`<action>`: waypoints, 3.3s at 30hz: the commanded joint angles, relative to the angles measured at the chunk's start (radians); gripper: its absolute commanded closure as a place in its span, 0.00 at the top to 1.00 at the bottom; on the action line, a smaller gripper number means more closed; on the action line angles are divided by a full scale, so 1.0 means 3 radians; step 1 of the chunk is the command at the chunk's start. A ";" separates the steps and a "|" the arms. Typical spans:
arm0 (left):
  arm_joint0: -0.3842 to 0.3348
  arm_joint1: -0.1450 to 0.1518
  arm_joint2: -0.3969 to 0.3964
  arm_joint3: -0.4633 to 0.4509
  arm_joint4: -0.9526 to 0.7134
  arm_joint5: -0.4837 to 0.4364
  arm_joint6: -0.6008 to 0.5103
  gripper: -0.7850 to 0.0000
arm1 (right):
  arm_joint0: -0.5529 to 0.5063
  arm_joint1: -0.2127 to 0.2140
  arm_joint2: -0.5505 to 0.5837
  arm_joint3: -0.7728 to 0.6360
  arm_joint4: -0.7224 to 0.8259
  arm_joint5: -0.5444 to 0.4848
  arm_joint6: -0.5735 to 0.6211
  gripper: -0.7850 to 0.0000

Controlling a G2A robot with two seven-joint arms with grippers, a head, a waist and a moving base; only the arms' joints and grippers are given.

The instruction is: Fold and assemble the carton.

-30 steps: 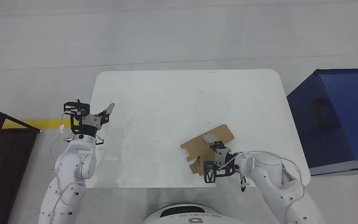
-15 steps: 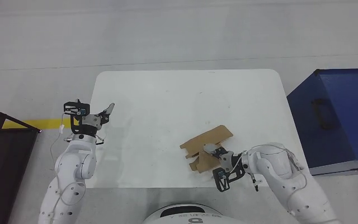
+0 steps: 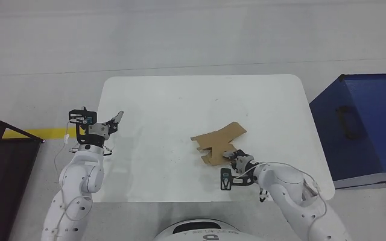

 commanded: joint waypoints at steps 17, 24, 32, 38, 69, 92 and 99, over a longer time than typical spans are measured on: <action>0.0000 0.0000 0.0000 0.0000 0.0000 0.0000 0.0000 1.00 | 0.0188 -0.0323 -0.0529 -0.0341 -0.2198 0.3025 0.2897 0.00; 0.0000 0.0000 0.0000 0.0000 0.0000 0.0000 0.0000 1.00 | 0.1015 -0.0375 -0.0785 -0.0181 -0.2290 0.2971 0.3470 0.00; 0.0000 0.0000 0.0000 0.0000 0.0000 0.0000 0.0000 1.00 | 0.1761 -0.0245 -0.1425 0.0246 -0.2290 0.2744 0.4190 0.00; 0.0000 0.0000 0.0000 0.0000 0.0000 0.0000 0.0000 1.00 | 0.1871 -0.0193 -0.1696 0.0277 -0.2290 0.2882 0.4417 0.00; 0.0000 0.0000 0.0000 0.0000 0.0000 0.0000 0.0000 1.00 | 0.1924 0.0048 -0.1827 0.0115 -0.1242 0.3112 0.2761 0.00; 0.0000 0.0000 0.0000 0.0000 0.0000 0.0000 0.0000 1.00 | 0.1878 0.0306 -0.0176 0.0557 0.3410 0.0515 -0.1206 0.00; 0.0000 0.0000 0.0000 0.0000 0.0000 0.0000 0.0000 1.00 | 0.1878 0.0306 -0.0176 0.0557 0.3410 0.0515 -0.1206 0.00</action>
